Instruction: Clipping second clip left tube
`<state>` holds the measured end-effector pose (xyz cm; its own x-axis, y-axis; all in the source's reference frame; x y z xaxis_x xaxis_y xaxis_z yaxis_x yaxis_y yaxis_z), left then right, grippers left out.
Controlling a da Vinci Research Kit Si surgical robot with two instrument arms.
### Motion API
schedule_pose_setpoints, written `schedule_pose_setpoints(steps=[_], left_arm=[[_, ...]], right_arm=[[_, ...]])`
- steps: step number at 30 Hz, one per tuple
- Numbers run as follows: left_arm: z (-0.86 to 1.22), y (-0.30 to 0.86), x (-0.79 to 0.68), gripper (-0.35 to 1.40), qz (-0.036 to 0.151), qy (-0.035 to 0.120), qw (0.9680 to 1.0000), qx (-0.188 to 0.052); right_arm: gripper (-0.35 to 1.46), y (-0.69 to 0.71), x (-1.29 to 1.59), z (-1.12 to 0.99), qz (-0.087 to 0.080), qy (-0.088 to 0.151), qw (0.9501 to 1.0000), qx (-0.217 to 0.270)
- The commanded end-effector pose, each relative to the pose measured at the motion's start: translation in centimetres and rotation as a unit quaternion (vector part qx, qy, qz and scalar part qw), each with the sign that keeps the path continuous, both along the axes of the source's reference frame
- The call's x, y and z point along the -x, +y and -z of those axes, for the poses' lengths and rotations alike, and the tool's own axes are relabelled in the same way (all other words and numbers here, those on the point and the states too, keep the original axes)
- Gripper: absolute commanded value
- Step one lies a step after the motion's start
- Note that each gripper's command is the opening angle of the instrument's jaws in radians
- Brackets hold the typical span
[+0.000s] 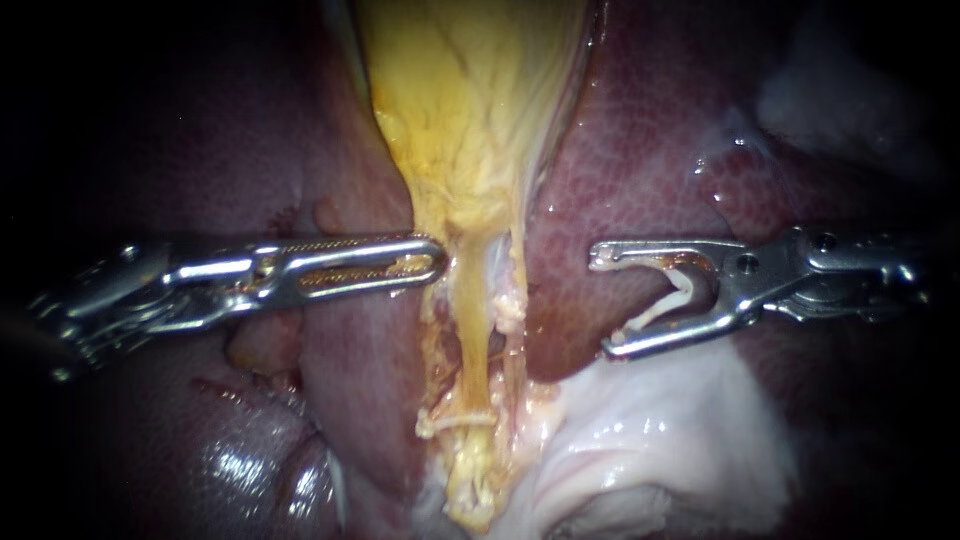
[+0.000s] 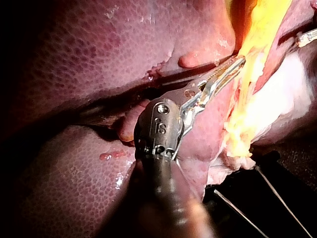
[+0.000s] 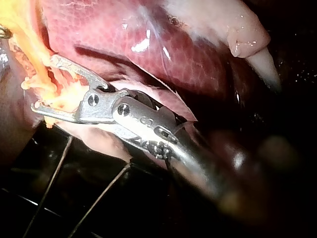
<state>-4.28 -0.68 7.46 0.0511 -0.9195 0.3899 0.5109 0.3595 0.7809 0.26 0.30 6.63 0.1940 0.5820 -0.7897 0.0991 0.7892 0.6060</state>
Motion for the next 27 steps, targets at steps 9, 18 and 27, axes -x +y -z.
schedule_pose_setpoints(steps=[9, 18, 27], left_arm=[[0.7, 0.45, -0.65, -0.35, 0.035, -0.006, 0.9994, 0.002], [0.77, 0.46, -0.83, -0.35, 0.043, -0.004, 0.999, 0.006], [0.78, 0.43, -0.81, -0.35, 0.044, -0.003, 0.999, 0.007]], right_arm=[[0.6, -0.07, -0.03, -0.05, 0.006, 0.005, 1.0, 0.003], [0.6, -0.43, -0.46, -0.54, 0.016, 0.024, 0.9996, -0.008], [0.6, -0.8, -1.04, -1.27, 0.022, 0.036, 0.9986, -0.032]])
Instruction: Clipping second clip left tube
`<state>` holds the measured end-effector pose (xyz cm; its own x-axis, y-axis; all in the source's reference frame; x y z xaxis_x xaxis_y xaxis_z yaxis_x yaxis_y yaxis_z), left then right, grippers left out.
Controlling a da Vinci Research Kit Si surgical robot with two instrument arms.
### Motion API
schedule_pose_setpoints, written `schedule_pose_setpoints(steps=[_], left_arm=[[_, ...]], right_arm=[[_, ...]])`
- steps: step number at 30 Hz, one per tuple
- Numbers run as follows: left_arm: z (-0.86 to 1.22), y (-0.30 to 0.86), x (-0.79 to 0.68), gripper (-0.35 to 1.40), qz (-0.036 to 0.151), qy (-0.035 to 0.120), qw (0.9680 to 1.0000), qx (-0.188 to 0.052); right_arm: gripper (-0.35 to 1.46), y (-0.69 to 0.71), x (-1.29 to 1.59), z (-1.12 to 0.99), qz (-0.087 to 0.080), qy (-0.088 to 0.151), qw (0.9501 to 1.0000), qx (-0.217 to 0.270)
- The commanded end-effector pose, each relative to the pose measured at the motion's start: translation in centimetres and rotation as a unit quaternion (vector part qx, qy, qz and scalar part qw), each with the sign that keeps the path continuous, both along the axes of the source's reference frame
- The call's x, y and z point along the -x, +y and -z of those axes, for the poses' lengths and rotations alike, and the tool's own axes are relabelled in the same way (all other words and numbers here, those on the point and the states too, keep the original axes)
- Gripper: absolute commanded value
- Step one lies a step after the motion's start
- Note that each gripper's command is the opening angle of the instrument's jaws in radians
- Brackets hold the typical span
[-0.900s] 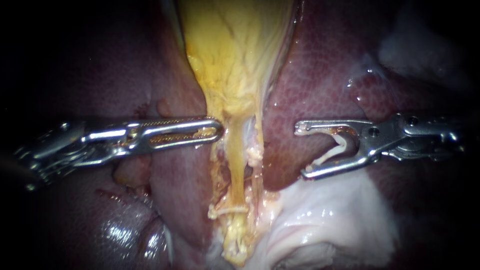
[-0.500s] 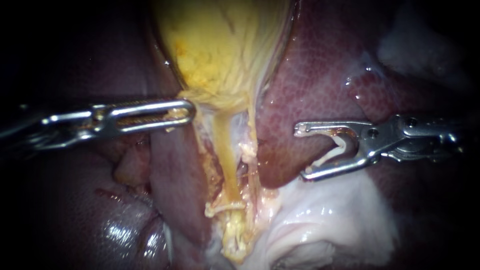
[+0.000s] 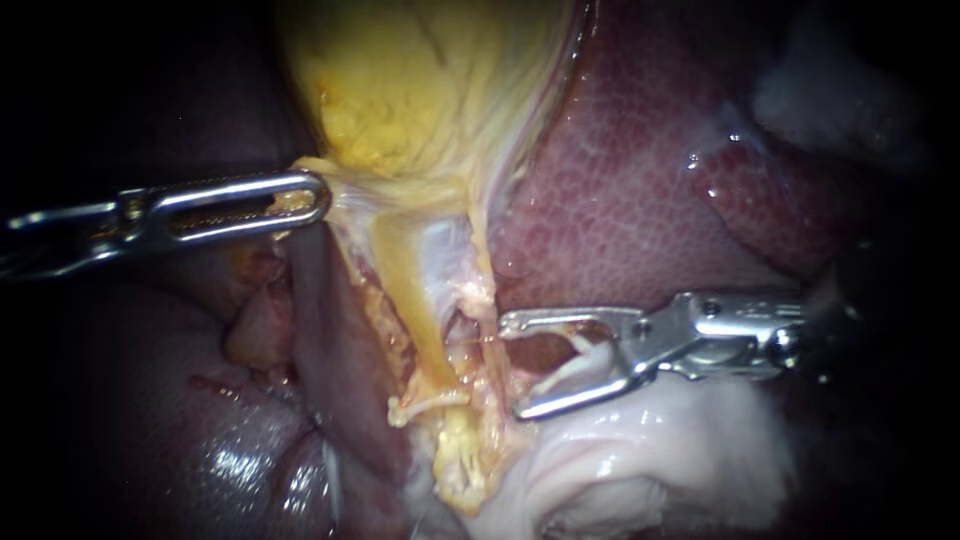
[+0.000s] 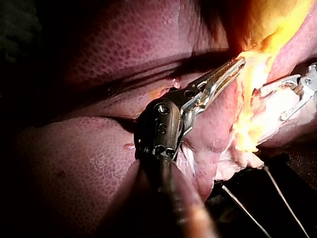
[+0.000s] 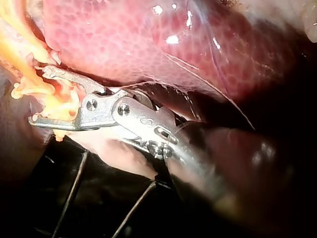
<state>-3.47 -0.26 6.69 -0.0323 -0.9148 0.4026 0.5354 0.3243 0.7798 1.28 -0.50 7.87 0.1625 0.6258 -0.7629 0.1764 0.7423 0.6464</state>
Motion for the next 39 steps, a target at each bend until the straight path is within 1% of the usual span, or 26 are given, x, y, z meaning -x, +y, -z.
schedule_pose_setpoints(steps=[1, 4, 7, 10, 13, 15, 16, 17, 19, 23, 28, 29, 32, 35, 37, 39], left_arm=[[0.02, 0.0, 0.0, -0.35, 0.001, 0.001, 1.0, 0.0], [0.04, -0.02, 0.02, -0.35, 0.001, 0.001, 1.0, 0.0], [0.06, -0.03, 0.03, -0.35, 0.003, 0.003, 1.0, 0.001], [0.06, -0.05, 0.04, -0.35, 0.003, 0.002, 1.0, 0.001], [0.05, -0.05, 0.05, -0.35, 0.003, 0.003, 1.0, 0.001], [0.05, -0.05, 0.05, -0.35, 0.003, 0.003, 1.0, 0.001], [0.05, -0.05, 0.05, -0.35, 0.003, 0.003, 1.0, 0.001], [0.05, -0.05, 0.05, -0.35, 0.003, 0.002, 1.0, 0.001], [0.05, -0.04, 0.04, -0.35, 0.002, 0.002, 1.0, 0.001], [0.01, -0.03, 0.01, -0.35, 0.002, 0.002, 1.0, 0.001], [-0.05, 0.0, -0.01, -0.35, 0.002, 0.002, 1.0, 0.001], [-0.06, 0.0, -0.01, -0.35, 0.002, 0.002, 1.0, 0.001], [-0.09, -0.01, 0.02, -0.35, 0.002, 0.003, 1.0, 0.002], [-0.1, -0.02, 0.04, -0.35, 0.003, 0.003, 1.0, 0.003], [-0.1, -0.03, 0.05, -0.35, 0.004, 0.004, 1.0, 0.003], [-0.1, -0.03, 0.06, -0.35, 0.004, 0.004, 1.0, 0.003]], right_arm=[[0.6, -0.01, -0.05, -0.08, 0.002, -0.004, 1.0, -0.001], [0.6, -0.01, -0.16, -0.25, 0.003, -0.013, 0.9999, -0.002], [0.6, 0.0, -0.28, -0.39, 0.002, -0.015, 0.9999, -0.006], [0.6, -0.02, -0.41, -0.47, 0.006, -0.015, 0.9998, -0.008], [0.6, -0.07, -0.52, -0.49, 0.013, -0.013, 0.9998, -0.012], [0.6, -0.1, -0.55, -0.47, 0.019, -0.011, 0.9995, -0.023], [0.6, -0.12, -0.56, -0.45, 0.026, -0.007, 0.9992, -0.028], [0.6, -0.13, -0.56, -0.44, 0.029, -0.004, 0.999, -0.034], [0.6, -0.17, -0.54, -0.35, 0.039, 0.019, 0.9977, -0.052], [0.59, -0.2, -0.51, -0.2, 0.056, 0.051, 0.9941, -0.077], [0.58, -0.24, -0.62, -0.11, 0.066, 0.082, 0.9898, -0.096], [0.58, -0.24, -0.65, -0.11, 0.068, 0.084, 0.9892, -0.099], [0.58, -0.24, -0.76, -0.13, 0.066, 0.083, 0.9896, -0.097], [0.58, -0.26, -0.83, -0.16, 0.067, 0.082, 0.9894, -0.099], [0.58, -0.27, -0.85, -0.18, 0.064, 0.083, 0.9896, -0.099], [0.57, -0.27, -0.86, -0.21, 0.064, 0.077, 0.9903, -0.097]])
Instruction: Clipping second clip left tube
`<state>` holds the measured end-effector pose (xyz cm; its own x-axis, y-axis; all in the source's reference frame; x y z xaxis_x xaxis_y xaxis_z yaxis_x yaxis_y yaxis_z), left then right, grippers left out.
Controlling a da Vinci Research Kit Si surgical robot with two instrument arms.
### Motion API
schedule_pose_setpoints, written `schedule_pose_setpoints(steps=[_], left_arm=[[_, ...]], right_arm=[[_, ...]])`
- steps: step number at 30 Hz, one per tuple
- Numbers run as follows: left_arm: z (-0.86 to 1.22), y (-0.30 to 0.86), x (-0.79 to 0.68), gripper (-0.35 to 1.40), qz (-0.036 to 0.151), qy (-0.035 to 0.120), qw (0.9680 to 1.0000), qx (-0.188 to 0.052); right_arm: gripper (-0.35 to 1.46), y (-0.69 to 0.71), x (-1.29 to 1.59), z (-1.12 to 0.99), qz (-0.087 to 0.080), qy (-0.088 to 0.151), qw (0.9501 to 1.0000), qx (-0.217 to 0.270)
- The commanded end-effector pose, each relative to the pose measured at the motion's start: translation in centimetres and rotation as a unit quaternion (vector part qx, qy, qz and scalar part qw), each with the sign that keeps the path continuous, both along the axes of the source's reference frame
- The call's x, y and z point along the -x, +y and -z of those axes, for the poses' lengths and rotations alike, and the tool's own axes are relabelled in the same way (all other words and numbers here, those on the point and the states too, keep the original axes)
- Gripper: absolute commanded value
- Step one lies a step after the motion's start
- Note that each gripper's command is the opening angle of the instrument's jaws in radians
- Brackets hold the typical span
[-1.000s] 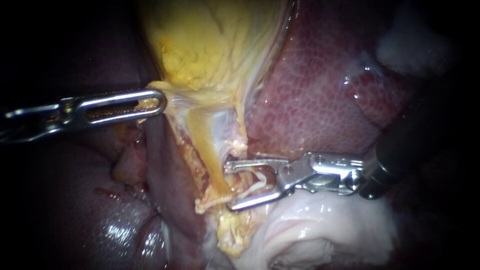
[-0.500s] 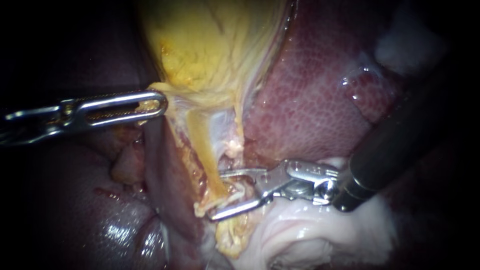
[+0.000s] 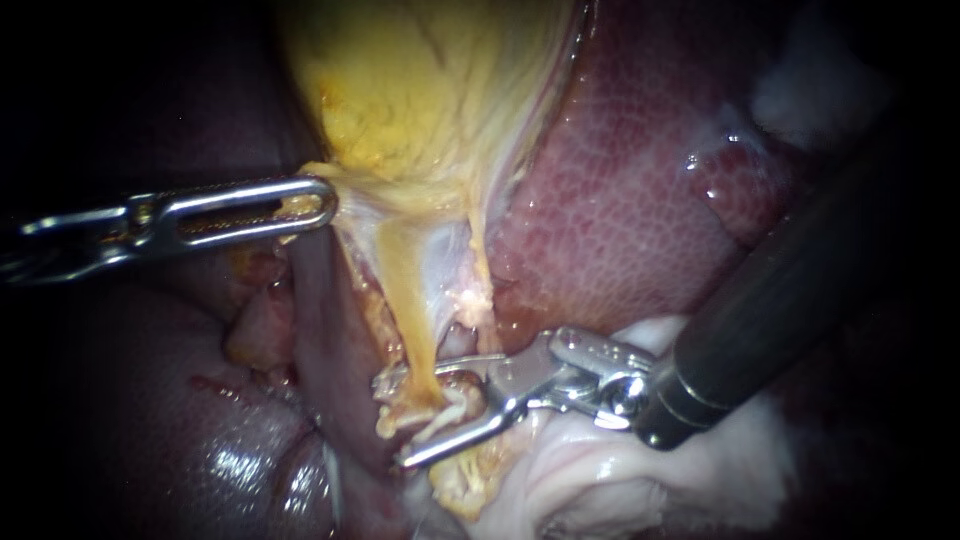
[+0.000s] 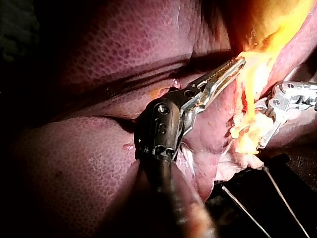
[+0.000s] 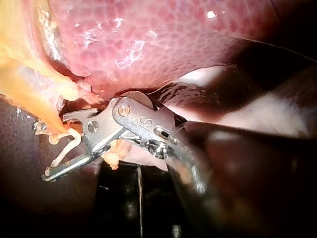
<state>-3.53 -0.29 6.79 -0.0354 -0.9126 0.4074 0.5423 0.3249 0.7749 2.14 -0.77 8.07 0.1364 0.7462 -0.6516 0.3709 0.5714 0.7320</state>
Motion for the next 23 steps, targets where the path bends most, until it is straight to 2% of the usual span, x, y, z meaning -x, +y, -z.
schedule_pose_setpoints(steps=[1, 3, 4, 5, 6, 7, 21, 23], left_arm=[[0.0, 0.0, 0.0, -0.35, 0.001, 0.0, 1.0, 0.0], [0.0, 0.0, 0.0, -0.35, 0.001, 0.0, 1.0, 0.0], [0.0, 0.0, 0.0, -0.35, 0.001, 0.0, 1.0, 0.0], [0.0, 0.0, 0.0, -0.35, 0.001, 0.0, 1.0, 0.0], [0.0, 0.0, 0.0, -0.35, 0.001, 0.0, 1.0, 0.0], [0.0, 0.0, 0.0, -0.35, 0.001, 0.0, 1.0, 0.0], [0.0, -0.01, 0.0, -0.35, 0.001, 0.001, 1.0, 0.001], [0.0, -0.01, 0.0, -0.35, 0.001, 0.001, 1.0, 0.001]], right_arm=[[0.56, 0.01, 0.01, -0.02, 0.001, -0.006, 1.0, 0.002], [0.46, 0.02, 0.03, -0.04, 0.003, -0.013, 0.9999, 0.005], [0.29, 0.02, 0.05, -0.05, 0.007, -0.013, 0.9999, 0.006], [0.08, 0.02, 0.08, -0.06, 0.024, -0.012, 0.9996, 0.008], [-0.2, 0.02, 0.11, -0.07, 0.041, -0.021, 0.9989, 0.013], [-0.35, 0.03, 0.12, -0.08, 0.039, -0.029, 0.9987, 0.015], [-0.35, 0.03, 0.14, -0.11, 0.043, -0.031, 0.9985, 0.014], [-0.34, 0.04, 0.15, -0.11, 0.039, -0.034, 0.9986, 0.014]])
